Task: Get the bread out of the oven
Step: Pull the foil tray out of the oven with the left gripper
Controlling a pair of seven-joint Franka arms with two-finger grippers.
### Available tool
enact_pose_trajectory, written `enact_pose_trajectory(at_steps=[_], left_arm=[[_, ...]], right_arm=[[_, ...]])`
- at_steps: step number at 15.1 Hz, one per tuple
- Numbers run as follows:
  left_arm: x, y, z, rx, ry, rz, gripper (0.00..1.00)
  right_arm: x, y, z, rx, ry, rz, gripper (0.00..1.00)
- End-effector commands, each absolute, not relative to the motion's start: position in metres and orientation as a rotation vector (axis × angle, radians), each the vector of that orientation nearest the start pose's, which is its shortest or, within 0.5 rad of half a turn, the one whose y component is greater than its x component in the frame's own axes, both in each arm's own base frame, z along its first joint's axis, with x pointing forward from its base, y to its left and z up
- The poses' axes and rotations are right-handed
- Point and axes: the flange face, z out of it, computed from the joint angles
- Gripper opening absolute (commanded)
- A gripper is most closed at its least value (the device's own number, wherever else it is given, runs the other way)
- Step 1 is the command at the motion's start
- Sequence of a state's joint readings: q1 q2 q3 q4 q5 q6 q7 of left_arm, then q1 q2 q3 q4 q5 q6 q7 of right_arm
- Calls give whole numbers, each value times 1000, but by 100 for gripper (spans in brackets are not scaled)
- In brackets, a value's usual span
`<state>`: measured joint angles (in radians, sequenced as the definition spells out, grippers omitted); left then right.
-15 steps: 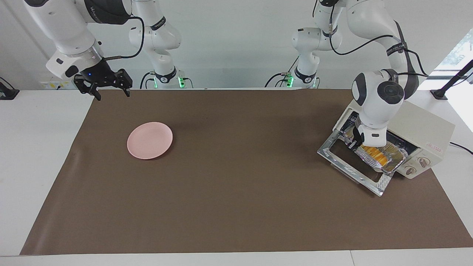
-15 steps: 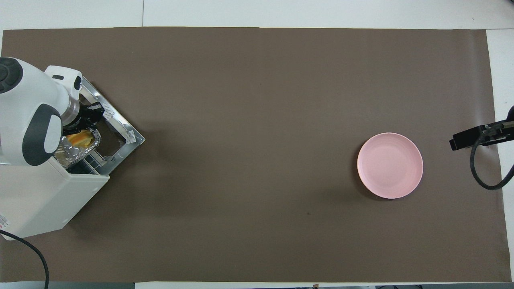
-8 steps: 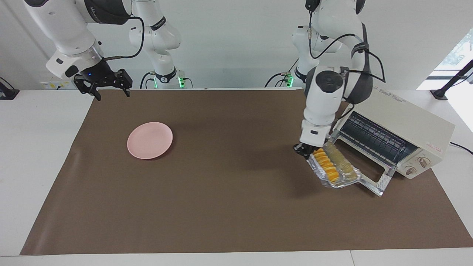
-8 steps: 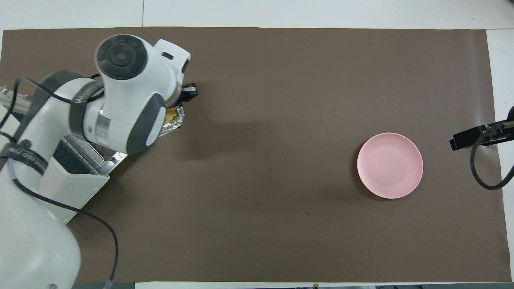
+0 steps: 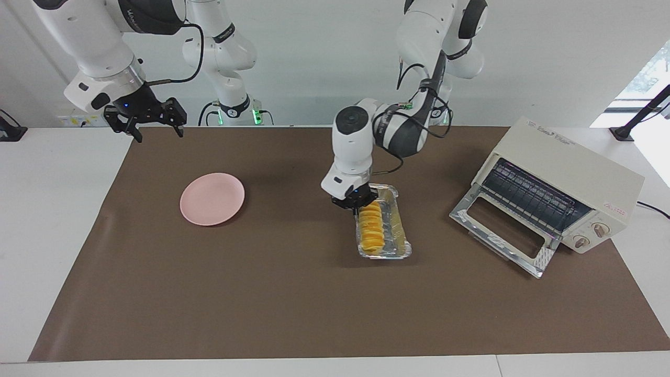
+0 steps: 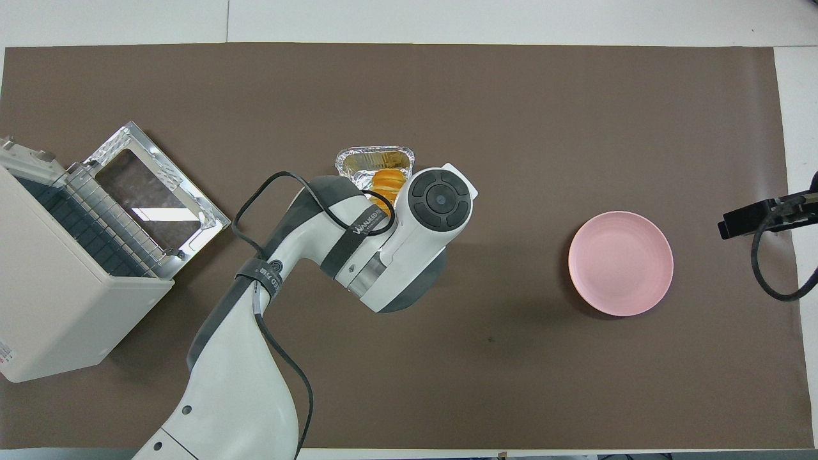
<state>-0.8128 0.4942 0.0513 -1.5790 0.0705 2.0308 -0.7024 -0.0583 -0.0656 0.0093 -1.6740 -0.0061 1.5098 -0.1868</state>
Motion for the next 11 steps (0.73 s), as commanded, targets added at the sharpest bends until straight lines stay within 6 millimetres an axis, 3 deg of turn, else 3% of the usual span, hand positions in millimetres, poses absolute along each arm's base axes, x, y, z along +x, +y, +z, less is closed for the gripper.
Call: enact_pose_trajectory(at_steps=[1, 2, 3, 5, 6, 7, 10, 11], left_arm=[[494, -463, 352, -3049, 157, -48, 0], [495, -462, 352, -3051, 138, -44, 9], [494, -461, 353, -3049, 123, -33, 43], [499, -457, 356, -3052, 52, -29, 85], [502, -454, 362, -3056, 27, -35, 100], [506, -446, 369, -3054, 11, -37, 100], [545, -366, 444, -3093, -193, -42, 100], [556, -331, 469, -3108, -244, -40, 100]], right_arm=[[521, -30, 607, -3124, -235, 152, 100], [521, -30, 606, -3123, -235, 154, 100], [520, -30, 607, -3123, -235, 154, 100], [520, -30, 607, -3124, -230, 154, 100], [520, -30, 606, -3124, -228, 156, 100], [520, -29, 605, -3124, -228, 156, 100], [522, -9, 604, -3131, -229, 136, 100], [525, 8, 603, -3139, -181, 117, 100]])
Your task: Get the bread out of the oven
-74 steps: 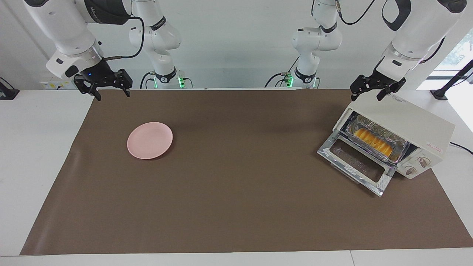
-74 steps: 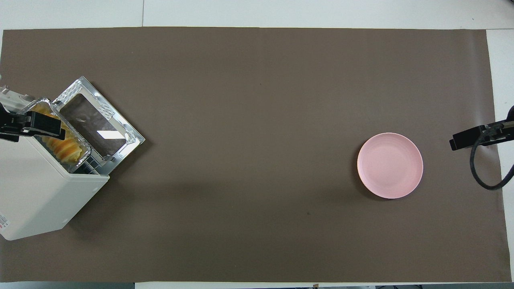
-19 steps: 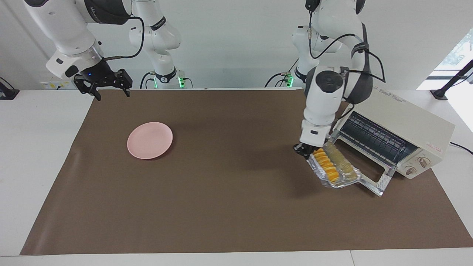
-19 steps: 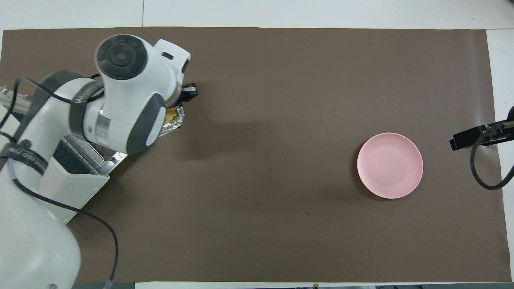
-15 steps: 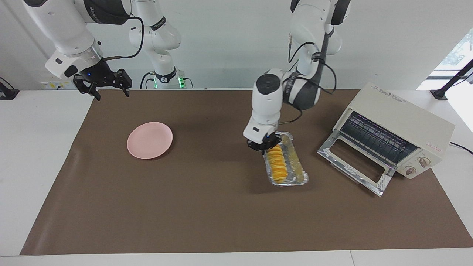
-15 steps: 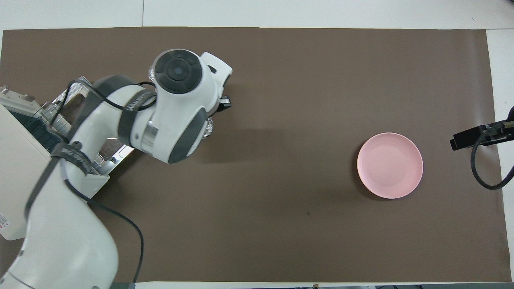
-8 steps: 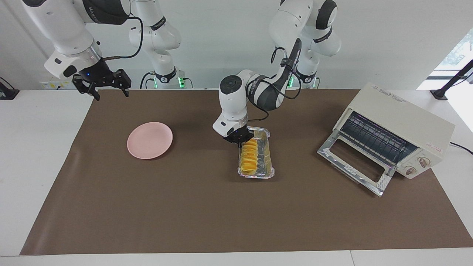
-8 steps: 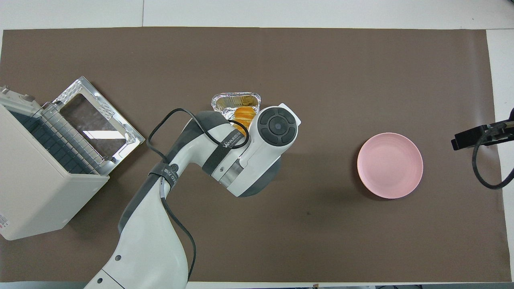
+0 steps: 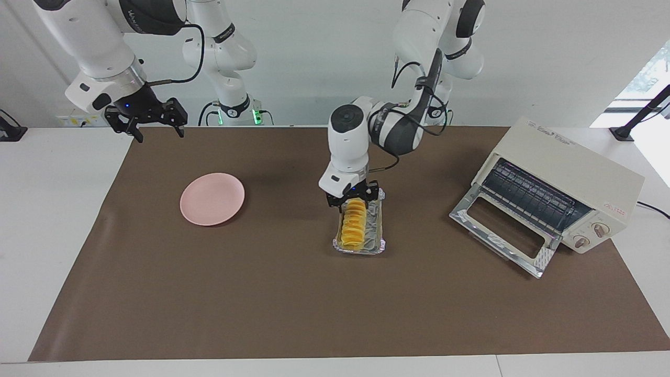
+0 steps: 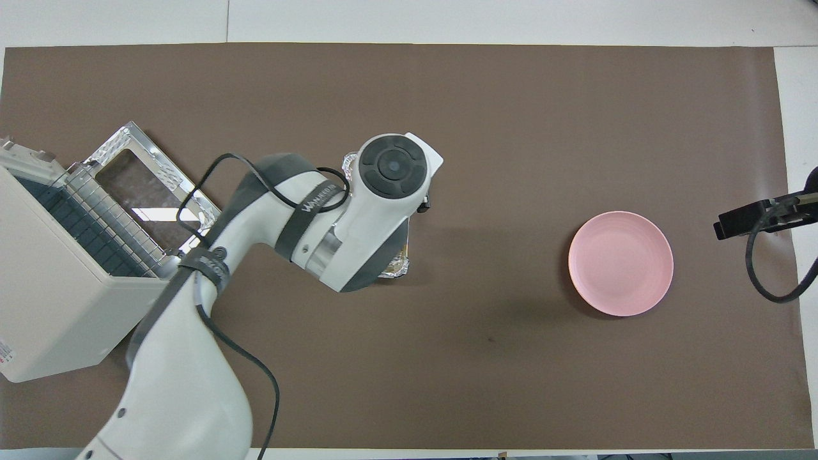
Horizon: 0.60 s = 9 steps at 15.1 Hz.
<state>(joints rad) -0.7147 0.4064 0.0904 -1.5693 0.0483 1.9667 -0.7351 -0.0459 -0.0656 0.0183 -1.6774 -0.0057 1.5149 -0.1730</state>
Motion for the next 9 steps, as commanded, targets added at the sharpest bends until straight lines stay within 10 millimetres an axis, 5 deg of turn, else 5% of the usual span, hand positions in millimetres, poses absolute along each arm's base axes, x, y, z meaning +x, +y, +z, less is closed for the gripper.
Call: enact_pose_trajectory(at_steps=[1, 5, 9], left_arm=[[570, -294, 487, -3116, -276, -43, 100], [588, -143, 534, -3114, -296, 96, 100], [551, -80, 574, -3105, -256, 241, 100]], right_arm=[[527, 26, 598, -3145, -141, 106, 100], [545, 112, 560, -3154, 6, 65, 100], [570, 213, 500, -3147, 112, 27, 100]])
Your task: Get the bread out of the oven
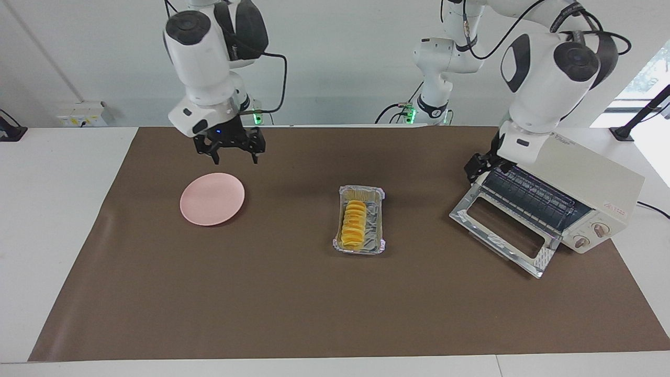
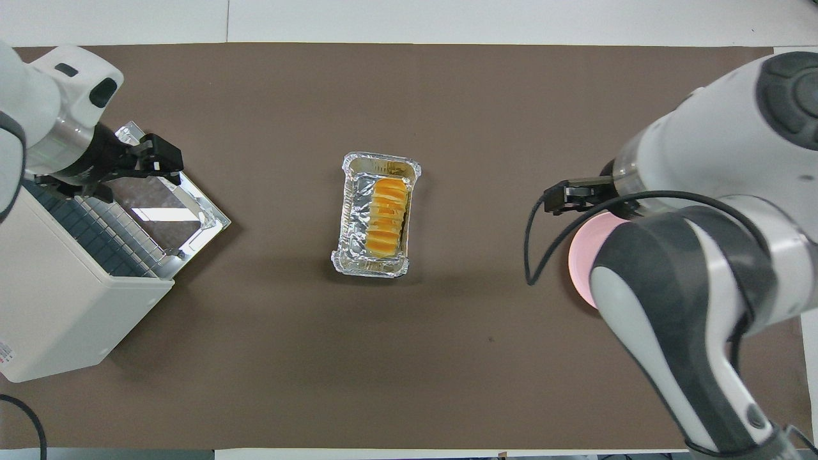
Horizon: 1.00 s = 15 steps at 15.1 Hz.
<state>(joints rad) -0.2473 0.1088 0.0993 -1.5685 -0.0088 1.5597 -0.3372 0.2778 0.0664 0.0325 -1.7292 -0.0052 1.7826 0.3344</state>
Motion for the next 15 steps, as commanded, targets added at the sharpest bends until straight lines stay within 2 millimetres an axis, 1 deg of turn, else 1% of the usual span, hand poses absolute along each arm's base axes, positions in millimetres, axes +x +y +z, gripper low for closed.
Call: enact_pose_trajectory(at_steps=[1, 2, 3, 4, 5, 6, 7, 8, 9, 10, 11, 12, 13, 15], left_arm=[[550, -63, 574, -3108, -237, 264, 100], [548, -57, 574, -3110, -204, 286, 100], [547, -53, 575, -3112, -201, 286, 100], [548, -29, 573, -3112, -251, 296, 100], [546, -9, 571, -3120, -254, 305, 100], [545, -14, 571, -3125, -192, 322, 100], [546, -22, 572, -3126, -170, 322, 100], [546, -20, 573, -3126, -170, 318, 100], [547, -19, 573, -3130, -172, 306, 100], [548, -22, 573, -3130, -165, 301, 100], [547, -23, 576, -3131, -165, 292, 100], [548, -26, 575, -3128, -163, 301, 100], [546, -25, 576, -3126, -162, 305, 100], [541, -22, 580, -3126, -169, 310, 100]], right_arm=[[572, 235, 485, -3148, 154, 27, 100], [572, 257, 471, -3143, 184, 8, 100], [574, 272, 454, -3131, 256, -14, 100], [576, 286, 442, -3123, 323, -27, 100], [574, 306, 420, -3133, 339, 1, 100], [578, 327, 406, -3132, 370, 7, 100], [586, 343, 392, -3125, 440, 13, 100], [593, 354, 380, -3117, 496, 15, 100], [596, 361, 371, -3115, 516, 19, 100], [600, 364, 365, -3103, 521, 7, 100], [603, 363, 367, -3085, 522, -21, 100], [604, 362, 364, -3079, 525, -24, 100], [604, 363, 360, -3074, 520, -40, 100], [602, 364, 344, -3072, 512, -50, 100]])
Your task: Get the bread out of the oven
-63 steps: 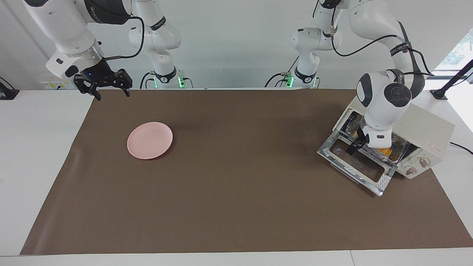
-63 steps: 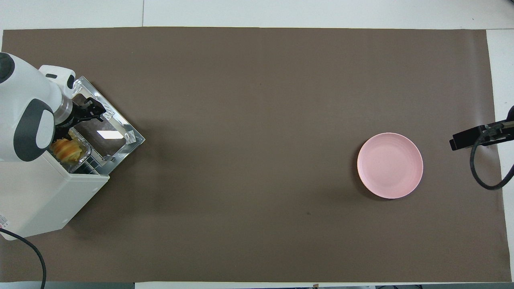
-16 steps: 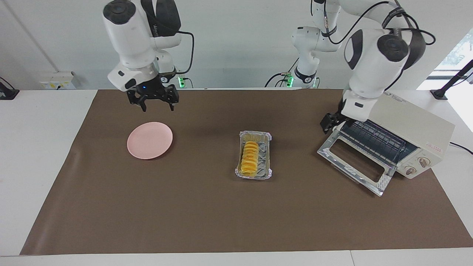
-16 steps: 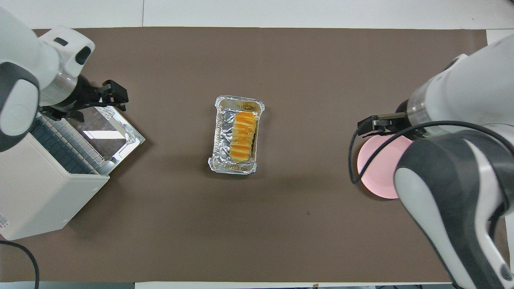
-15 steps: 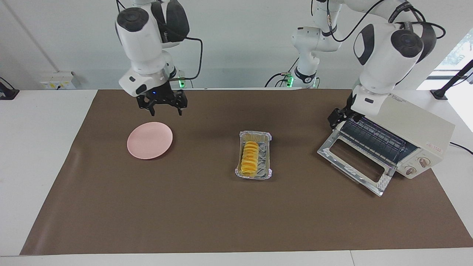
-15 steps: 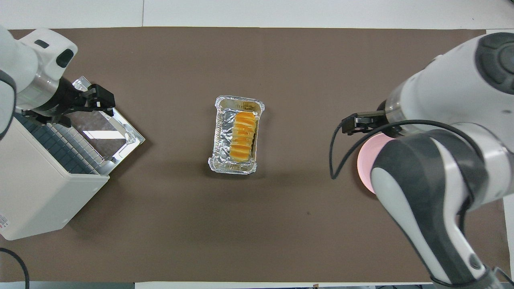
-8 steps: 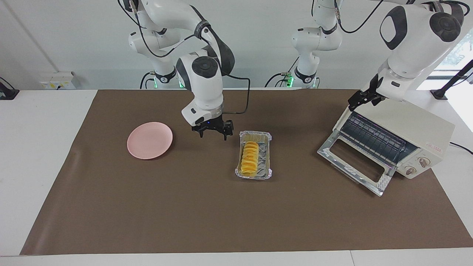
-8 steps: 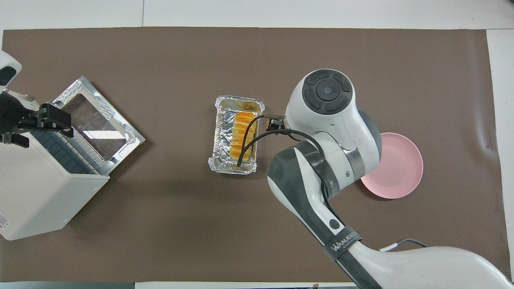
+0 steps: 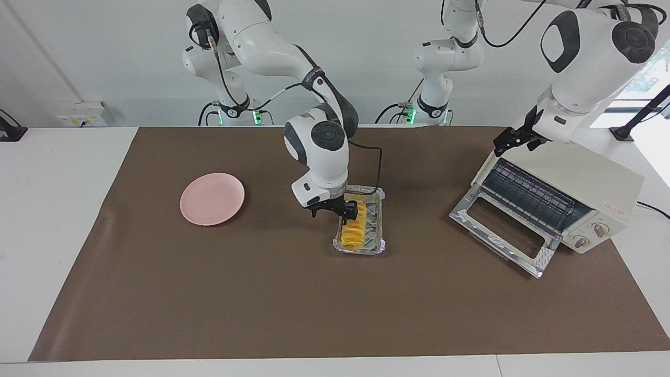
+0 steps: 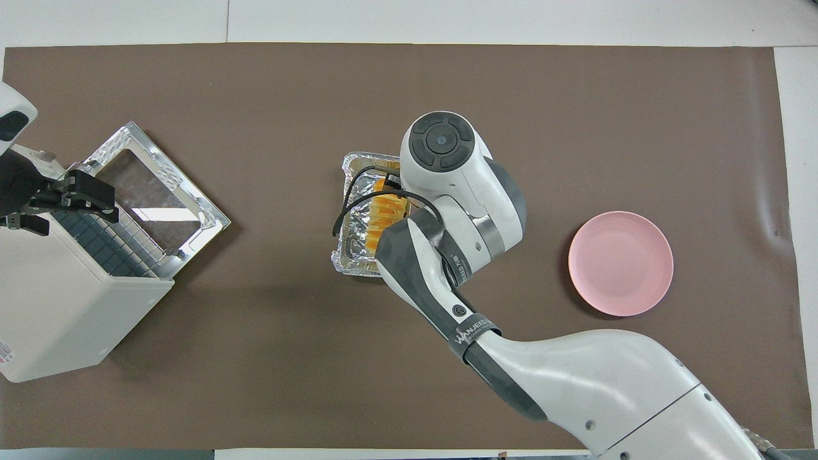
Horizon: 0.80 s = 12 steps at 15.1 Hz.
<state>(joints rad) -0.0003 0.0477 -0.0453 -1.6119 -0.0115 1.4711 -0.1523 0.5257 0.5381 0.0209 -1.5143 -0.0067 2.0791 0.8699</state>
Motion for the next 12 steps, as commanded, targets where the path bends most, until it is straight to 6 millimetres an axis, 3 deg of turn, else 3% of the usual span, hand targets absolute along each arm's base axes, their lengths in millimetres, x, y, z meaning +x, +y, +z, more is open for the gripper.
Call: enact_pose_trajectory(at_steps=[1, 9, 11, 12], left_arm=[[538, -23, 581, -3125, -167, 312, 100], [533, -44, 581, -3122, -91, 306, 100], [531, -42, 586, -3122, -93, 299, 100], [529, -42, 585, -3121, -93, 306, 100]], right_arm=[[601, 366, 337, -3074, 506, -51, 100], [587, 368, 311, -3130, 254, -17, 100], [586, 371, 312, -3124, 238, -32, 84], [585, 372, 312, -3122, 237, -33, 60]])
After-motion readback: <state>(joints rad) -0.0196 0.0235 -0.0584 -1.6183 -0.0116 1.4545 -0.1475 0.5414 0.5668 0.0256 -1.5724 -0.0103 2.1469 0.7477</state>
